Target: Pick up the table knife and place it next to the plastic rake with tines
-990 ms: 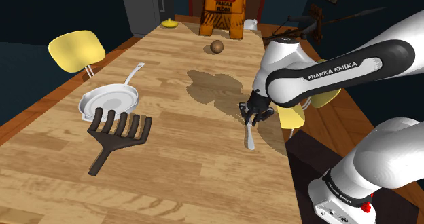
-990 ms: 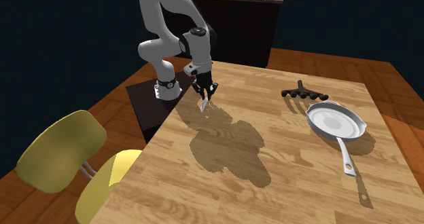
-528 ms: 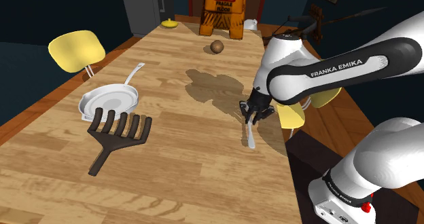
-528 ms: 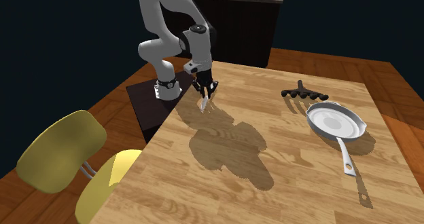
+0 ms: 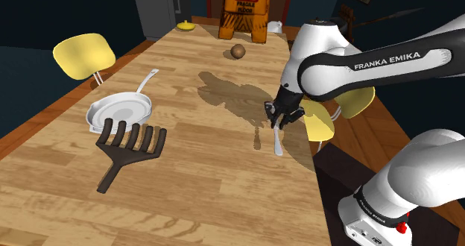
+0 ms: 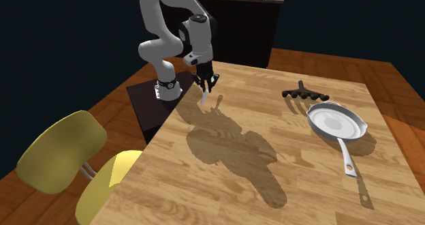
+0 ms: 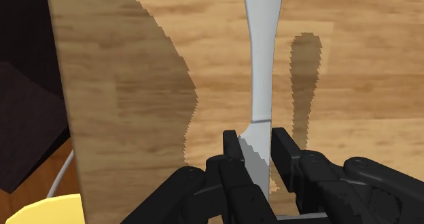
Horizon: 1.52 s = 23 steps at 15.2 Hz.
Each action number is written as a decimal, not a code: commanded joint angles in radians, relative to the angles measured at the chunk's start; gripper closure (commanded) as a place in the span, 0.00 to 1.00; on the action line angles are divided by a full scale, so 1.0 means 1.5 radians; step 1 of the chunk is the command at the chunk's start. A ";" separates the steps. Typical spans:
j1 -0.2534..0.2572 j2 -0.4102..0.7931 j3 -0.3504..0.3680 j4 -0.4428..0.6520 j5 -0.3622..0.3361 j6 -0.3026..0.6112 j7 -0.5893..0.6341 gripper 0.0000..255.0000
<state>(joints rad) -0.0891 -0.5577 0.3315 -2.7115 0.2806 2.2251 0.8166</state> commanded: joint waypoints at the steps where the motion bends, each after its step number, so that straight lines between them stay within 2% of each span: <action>1: -0.002 -0.010 -0.005 0.013 -0.004 -0.024 0.000 1.00; 18: -0.009 -0.062 -0.032 0.128 -0.027 -0.191 0.011 1.00; 23: 0.015 -0.015 0.042 0.174 -0.002 -0.175 0.095 1.00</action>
<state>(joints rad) -0.0726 -0.6010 0.3704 -2.4678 0.2710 1.9540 0.9310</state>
